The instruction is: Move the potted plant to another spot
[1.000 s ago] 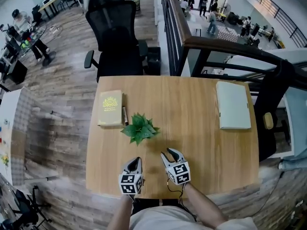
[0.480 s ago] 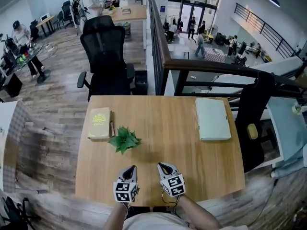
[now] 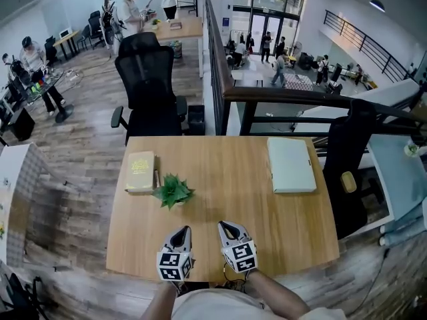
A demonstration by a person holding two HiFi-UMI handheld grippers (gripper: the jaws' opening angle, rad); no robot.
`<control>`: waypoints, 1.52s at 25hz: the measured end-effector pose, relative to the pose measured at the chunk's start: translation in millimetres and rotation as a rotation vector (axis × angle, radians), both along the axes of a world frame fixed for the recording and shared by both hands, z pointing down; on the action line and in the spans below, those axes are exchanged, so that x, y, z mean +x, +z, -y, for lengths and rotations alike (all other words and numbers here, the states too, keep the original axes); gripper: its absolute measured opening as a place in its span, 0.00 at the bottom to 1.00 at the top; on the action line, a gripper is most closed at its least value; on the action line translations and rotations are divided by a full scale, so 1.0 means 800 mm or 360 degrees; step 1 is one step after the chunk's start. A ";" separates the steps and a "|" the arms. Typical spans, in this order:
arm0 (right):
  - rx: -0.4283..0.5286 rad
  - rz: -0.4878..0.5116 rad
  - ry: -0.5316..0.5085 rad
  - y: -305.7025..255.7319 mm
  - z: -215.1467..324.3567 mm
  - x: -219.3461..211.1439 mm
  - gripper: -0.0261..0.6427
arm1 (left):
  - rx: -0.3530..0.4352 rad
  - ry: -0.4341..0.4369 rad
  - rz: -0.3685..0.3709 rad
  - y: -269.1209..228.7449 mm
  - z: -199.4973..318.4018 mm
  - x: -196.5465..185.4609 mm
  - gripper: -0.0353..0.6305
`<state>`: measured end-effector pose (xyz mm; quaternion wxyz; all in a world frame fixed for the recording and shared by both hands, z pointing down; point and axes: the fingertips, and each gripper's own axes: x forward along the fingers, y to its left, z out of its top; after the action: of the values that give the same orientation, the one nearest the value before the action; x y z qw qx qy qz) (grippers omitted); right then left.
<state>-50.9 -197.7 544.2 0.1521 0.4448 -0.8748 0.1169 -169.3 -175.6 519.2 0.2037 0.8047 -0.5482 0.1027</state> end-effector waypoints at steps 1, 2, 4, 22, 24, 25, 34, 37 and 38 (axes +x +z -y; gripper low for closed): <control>0.0033 -0.0007 0.0000 -0.011 0.000 0.001 0.04 | 0.0022 -0.0011 0.0002 -0.007 -0.001 0.000 0.07; 0.0064 -0.0004 0.0001 -0.023 0.000 0.003 0.04 | 0.0047 -0.0021 0.0006 -0.015 -0.001 -0.002 0.07; 0.0119 0.0022 0.0007 -0.047 0.002 0.005 0.04 | 0.0099 -0.0034 0.0013 -0.033 -0.001 -0.005 0.07; 0.0574 0.0110 0.0173 -0.242 0.032 0.037 0.04 | 0.0557 -0.0031 -0.0046 -0.198 0.031 -0.005 0.07; 0.0629 0.0112 0.0172 -0.262 0.034 0.039 0.04 | 0.0582 -0.0031 -0.0061 -0.210 0.033 -0.006 0.07; 0.0656 0.0103 0.0171 -0.269 0.034 0.040 0.04 | 0.0595 -0.0033 -0.0050 -0.215 0.034 -0.006 0.07; 0.0660 0.0107 0.0170 -0.265 0.034 0.037 0.04 | 0.0603 -0.0008 -0.0007 -0.212 0.031 0.002 0.07; 0.0637 0.0124 0.0178 -0.258 0.033 0.037 0.04 | 0.0602 -0.0010 -0.0005 -0.210 0.029 0.003 0.07; 0.0640 0.0128 0.0178 -0.258 0.033 0.037 0.04 | 0.0602 -0.0011 -0.0002 -0.210 0.029 0.002 0.07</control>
<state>-21.6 -223.9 337.5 0.0186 0.5089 -0.8600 -0.0341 -167.9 -198.8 351.1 0.0495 0.8267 -0.5604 -0.0036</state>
